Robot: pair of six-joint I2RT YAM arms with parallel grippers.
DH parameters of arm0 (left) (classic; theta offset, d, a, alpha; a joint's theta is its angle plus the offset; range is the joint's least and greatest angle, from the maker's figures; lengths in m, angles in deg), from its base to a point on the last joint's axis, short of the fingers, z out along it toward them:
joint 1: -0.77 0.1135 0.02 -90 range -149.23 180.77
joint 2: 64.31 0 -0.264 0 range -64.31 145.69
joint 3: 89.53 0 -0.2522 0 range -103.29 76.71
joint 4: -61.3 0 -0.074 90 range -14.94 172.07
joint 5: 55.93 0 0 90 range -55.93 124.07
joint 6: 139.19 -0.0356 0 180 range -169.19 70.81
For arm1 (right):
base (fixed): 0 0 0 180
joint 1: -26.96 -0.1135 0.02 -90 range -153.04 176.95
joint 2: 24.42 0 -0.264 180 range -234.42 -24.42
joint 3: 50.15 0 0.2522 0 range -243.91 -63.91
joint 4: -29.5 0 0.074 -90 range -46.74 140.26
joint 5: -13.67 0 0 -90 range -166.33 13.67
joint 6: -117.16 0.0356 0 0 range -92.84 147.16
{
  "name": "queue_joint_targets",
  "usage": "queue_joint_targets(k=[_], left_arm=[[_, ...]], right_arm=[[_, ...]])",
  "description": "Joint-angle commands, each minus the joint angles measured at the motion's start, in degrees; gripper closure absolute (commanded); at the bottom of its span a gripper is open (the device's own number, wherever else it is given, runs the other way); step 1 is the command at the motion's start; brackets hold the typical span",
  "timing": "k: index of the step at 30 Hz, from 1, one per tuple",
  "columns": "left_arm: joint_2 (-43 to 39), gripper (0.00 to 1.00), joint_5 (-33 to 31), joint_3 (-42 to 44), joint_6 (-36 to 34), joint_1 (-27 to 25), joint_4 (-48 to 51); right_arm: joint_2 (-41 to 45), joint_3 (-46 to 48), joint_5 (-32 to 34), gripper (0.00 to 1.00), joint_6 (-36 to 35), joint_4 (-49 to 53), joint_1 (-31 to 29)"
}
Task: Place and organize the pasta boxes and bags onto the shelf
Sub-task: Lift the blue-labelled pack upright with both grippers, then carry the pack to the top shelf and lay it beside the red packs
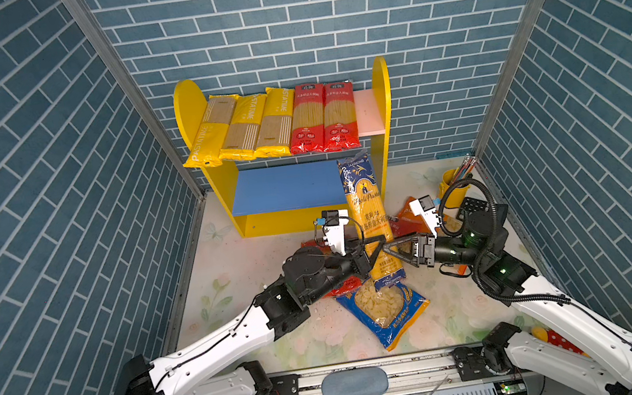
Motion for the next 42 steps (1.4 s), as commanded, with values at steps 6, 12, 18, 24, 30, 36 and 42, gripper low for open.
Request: queue_joint_targets(k=[6, 12, 18, 24, 30, 36, 42], left_arm=[[0.2, 0.86, -2.0, -10.6, -4.8, 0.0, -4.6], [1.7, 0.86, -0.2, -17.6, -5.5, 1.3, 1.5], [4.3, 0.84, 5.3, -25.8, -2.5, 5.4, 8.5], [6.1, 0.82, 10.2, -27.9, 1.8, 11.0, 6.2], [5.5, 0.83, 13.8, -28.5, 4.3, 15.5, 5.2], [7.7, 0.82, 17.3, -28.4, 7.8, 17.5, 1.3], [11.6, 0.82, 18.7, -29.3, 10.7, 18.0, -2.7]], right_arm=[[0.0, 0.7, -2.6, 0.27, 3.0, -10.1, -0.5], [-3.4, -3.4, -1.3, 0.32, 3.8, -14.0, -0.4], [-10.9, -10.2, -0.6, 0.37, 8.7, -24.5, -0.4], [-17.7, -16.1, -2.2, 0.42, 10.0, -26.2, 0.1], [-20.9, -16.0, -0.4, 0.46, 12.7, -29.8, 0.7], [-21.2, -14.5, 2.6, 0.44, 13.4, -30.8, 1.3], [-20.8, -14.3, 3.8, 0.48, 13.5, -30.1, 2.5]])
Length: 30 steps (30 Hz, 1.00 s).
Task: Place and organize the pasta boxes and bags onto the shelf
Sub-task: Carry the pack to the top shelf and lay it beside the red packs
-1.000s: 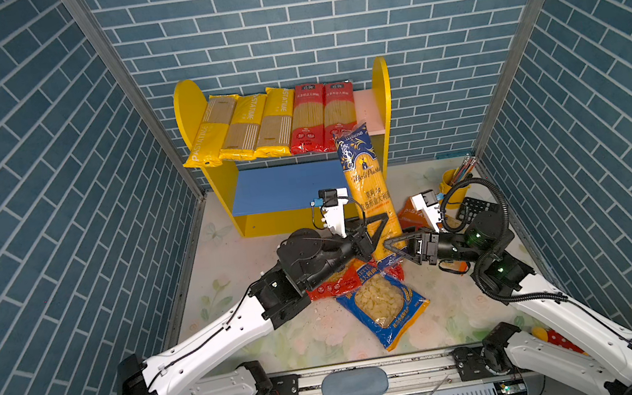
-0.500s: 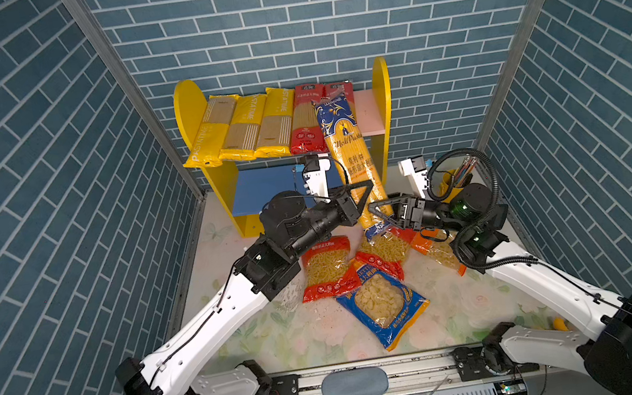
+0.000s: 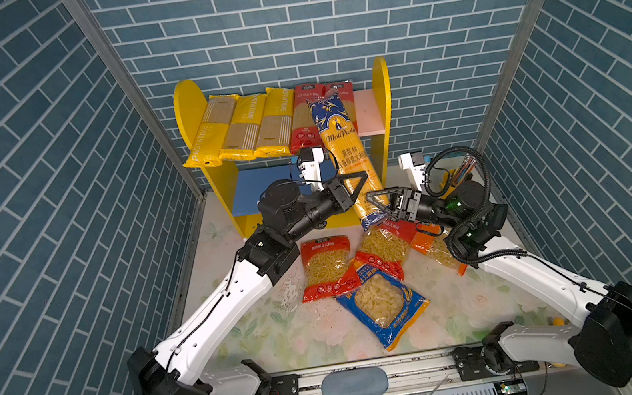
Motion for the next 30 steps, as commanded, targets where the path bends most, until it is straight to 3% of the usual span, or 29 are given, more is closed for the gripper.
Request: queue_joint_targets(k=[1, 12, 22, 30], left_arm=[[0.4, 0.82, 2.9, -4.9, 1.2, 0.2, -12.1], [8.3, 0.74, 7.7, -16.3, 3.4, 3.3, -8.1], [13.2, 0.46, 9.6, -25.6, 5.0, 8.0, -3.7], [9.6, 0.26, 8.3, -20.1, 2.5, 11.1, -1.1]], right_arm=[[0.2, -0.2, 1.7, 0.50, 1.6, -2.4, 0.7], [-2.2, -3.7, 6.7, 0.75, 3.3, -2.6, 1.9], [-6.0, -12.5, 11.3, 0.90, 6.6, 2.4, 5.3], [-7.8, -18.7, 15.3, 0.94, 8.3, 9.4, 7.3]])
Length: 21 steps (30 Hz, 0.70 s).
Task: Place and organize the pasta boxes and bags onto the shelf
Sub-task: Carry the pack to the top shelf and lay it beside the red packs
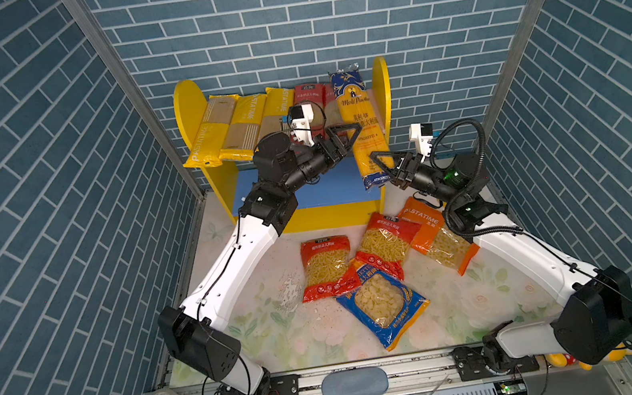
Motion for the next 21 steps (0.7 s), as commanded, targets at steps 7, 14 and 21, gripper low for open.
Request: queue_joint_targets(k=[7, 14, 21], left_arm=[[-10.9, 0.24, -1.8, 8.6, -4.8, 1.2, -2.7], [-16.4, 0.24, -3.7, 15.7, -6.6, 1.2, -2.0], [-19.5, 0.24, -4.6, 23.0, -4.4, 1.0, -5.7]], right_arm=[[-4.5, -13.8, 7.3, 0.97, 1.6, 9.2, 2.6], [-9.1, -23.2, 10.9, 0.98, 3.8, 17.0, 2.6], [-14.5, -34.2, 14.3, 0.84, 4.2, 26.1, 2.7]])
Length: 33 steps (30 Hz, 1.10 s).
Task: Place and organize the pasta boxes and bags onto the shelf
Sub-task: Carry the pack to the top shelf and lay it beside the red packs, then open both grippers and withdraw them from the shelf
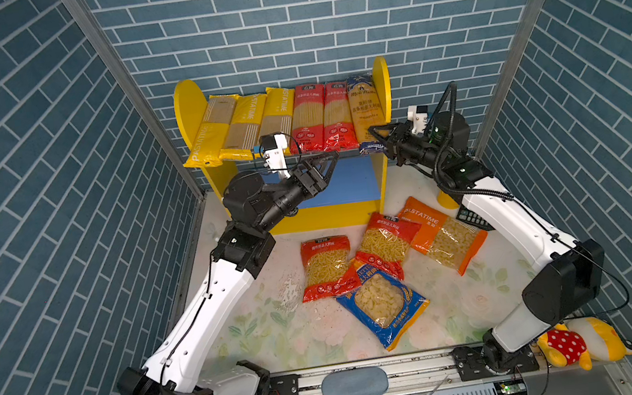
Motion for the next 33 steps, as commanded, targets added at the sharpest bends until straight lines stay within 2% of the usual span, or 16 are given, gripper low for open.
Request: queue_joint_targets(k=[1, 4, 6, 8, 14, 17, 18, 23, 26, 28, 33], left_arm=[[-1.7, 0.24, -0.6, 2.5, 0.6, 0.1, -3.7], [-2.7, 0.24, -0.9, 4.7, 1.0, -0.1, -4.5], [-3.5, 0.24, -1.3, 6.0, 0.8, -0.2, -4.6], [-3.9, 0.23, -1.6, 7.0, 0.6, -0.2, -4.6], [-3.5, 0.23, -1.6, 9.1, 0.8, -1.0, -6.0], [-3.3, 0.23, -2.1, 10.1, 0.4, -2.4, -6.2], [-3.3, 0.24, -2.4, 10.3, 0.0, -3.0, -5.9], [-4.3, 0.23, -4.1, 9.9, -3.1, -5.7, -2.6], [-5.2, 0.23, -4.4, 10.1, -3.5, -5.9, -1.9], [-5.9, 0.23, -4.5, 10.3, -4.0, -6.0, -1.2], [-9.0, 0.23, -4.5, 11.0, -8.6, -5.9, 3.8]], right_arm=[[-0.9, -7.9, 5.2, 0.79, -0.6, -1.9, 0.6], [-1.7, -8.1, 3.9, 0.62, -2.0, -0.9, 0.8], [-0.4, -4.9, 3.8, 0.51, -2.2, -2.6, 0.8], [1.4, -1.4, 3.4, 0.48, -2.4, -4.0, 0.8], [7.1, 7.5, 3.0, 0.46, -3.0, -4.9, 0.6], [8.5, 9.6, 2.8, 0.50, -3.6, -4.7, 0.6], [8.4, 9.5, 2.4, 0.52, -3.7, -4.7, 0.6], [5.2, 5.2, 1.7, 0.76, -4.5, -3.5, 0.6], [2.4, 1.3, 1.2, 0.80, -4.7, -2.4, 0.6], [1.5, 0.1, 0.8, 0.79, -4.6, -2.2, 0.6], [5.4, 4.3, -1.2, 0.55, -5.5, -4.0, 0.2]])
